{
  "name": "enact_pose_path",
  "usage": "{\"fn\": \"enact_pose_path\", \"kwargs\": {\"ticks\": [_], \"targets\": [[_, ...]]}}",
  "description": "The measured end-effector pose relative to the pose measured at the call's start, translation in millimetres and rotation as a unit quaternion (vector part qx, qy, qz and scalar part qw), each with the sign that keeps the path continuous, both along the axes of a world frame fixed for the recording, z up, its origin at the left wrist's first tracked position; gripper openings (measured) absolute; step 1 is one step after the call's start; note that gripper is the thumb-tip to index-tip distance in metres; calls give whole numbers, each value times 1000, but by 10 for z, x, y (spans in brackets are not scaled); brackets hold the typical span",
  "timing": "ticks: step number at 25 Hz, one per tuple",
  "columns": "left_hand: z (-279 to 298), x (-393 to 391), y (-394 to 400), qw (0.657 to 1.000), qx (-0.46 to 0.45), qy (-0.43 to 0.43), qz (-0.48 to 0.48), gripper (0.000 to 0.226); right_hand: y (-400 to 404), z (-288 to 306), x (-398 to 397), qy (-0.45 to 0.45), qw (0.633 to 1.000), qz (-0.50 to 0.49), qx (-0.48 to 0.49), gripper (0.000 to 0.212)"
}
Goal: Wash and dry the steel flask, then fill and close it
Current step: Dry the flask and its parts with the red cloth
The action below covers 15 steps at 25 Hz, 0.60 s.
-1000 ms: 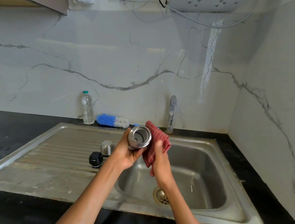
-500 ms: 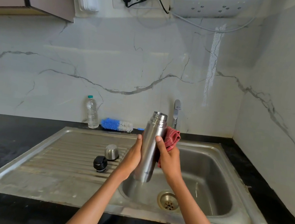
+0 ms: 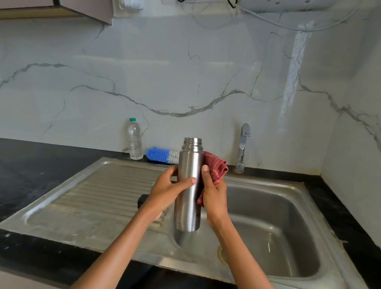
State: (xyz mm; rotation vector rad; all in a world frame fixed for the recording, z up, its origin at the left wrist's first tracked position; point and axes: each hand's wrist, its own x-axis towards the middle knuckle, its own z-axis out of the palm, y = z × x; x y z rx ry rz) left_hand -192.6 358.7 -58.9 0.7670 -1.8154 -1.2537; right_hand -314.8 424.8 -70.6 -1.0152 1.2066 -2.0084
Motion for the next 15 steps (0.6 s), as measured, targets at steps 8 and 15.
{"fn": "enact_pose_path", "kwargs": {"ticks": [8, 15], "targets": [[391, 968, -574, 974, -23, 101, 200, 44, -468, -44, 459, -230, 968, 85, 52, 39], [-3, 1368, -970, 955, -24, 53, 290, 59, -481, -363, 662, -167, 968, 151, 111, 37]]}}
